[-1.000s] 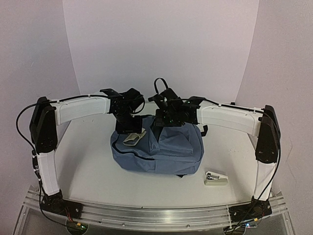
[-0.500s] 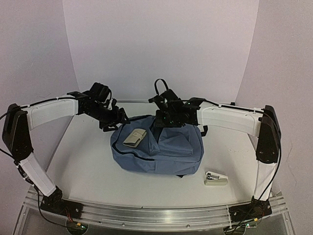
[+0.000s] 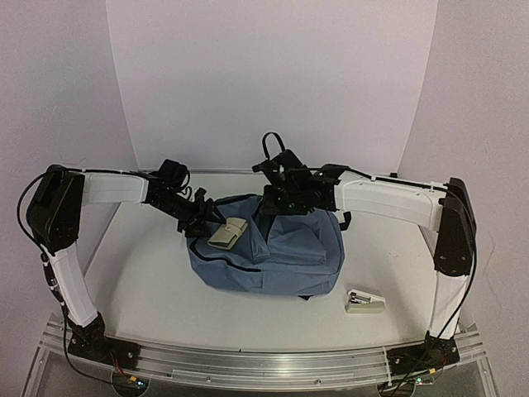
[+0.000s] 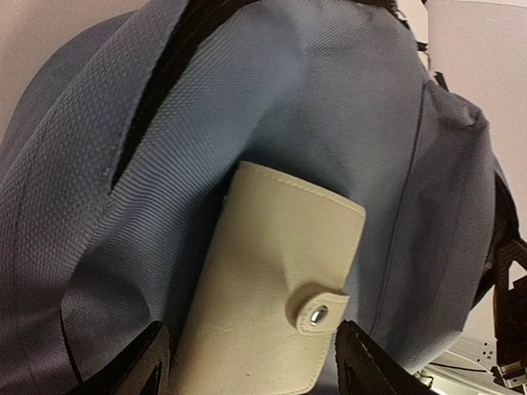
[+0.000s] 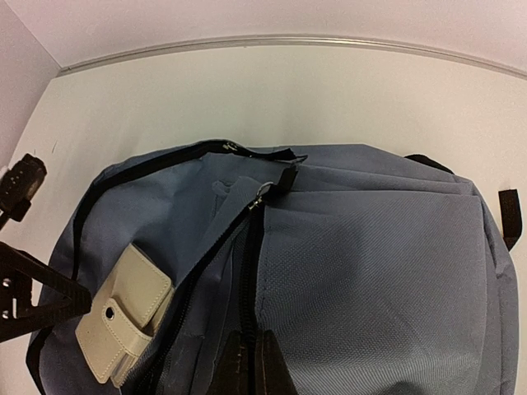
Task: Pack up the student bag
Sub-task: Pick up the personal item from the student bag, then place the personal item in the student bag.
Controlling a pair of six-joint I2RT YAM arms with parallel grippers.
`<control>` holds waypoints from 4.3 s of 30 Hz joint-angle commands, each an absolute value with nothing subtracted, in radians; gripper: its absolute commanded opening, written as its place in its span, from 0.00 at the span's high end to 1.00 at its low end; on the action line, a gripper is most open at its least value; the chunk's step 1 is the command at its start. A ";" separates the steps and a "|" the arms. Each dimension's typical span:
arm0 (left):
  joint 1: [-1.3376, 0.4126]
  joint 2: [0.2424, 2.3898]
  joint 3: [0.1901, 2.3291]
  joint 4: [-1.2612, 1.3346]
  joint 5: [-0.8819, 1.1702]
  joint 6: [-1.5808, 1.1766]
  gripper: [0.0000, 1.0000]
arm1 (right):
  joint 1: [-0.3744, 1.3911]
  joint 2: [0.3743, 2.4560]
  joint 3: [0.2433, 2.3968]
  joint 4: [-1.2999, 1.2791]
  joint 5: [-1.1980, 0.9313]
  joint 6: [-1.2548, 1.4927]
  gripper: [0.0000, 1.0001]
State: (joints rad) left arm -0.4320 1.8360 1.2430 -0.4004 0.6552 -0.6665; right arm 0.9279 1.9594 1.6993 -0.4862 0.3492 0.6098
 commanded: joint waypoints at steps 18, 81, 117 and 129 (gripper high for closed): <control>-0.432 1.868 1.153 -0.154 0.983 -0.712 0.35 | 0.929 1.888 1.720 -0.449 0.349 0.606 1.00; -0.598 1.540 1.146 -0.039 0.656 -0.905 1.00 | 0.930 1.823 1.697 -0.442 0.340 0.607 1.00; -0.702 1.834 1.273 0.099 0.675 -0.955 1.00 | 0.929 1.822 1.719 -0.438 0.332 0.628 1.00; -0.776 1.940 1.317 0.247 0.554 -0.998 1.00 | 0.929 1.825 1.714 -0.425 0.341 0.664 1.00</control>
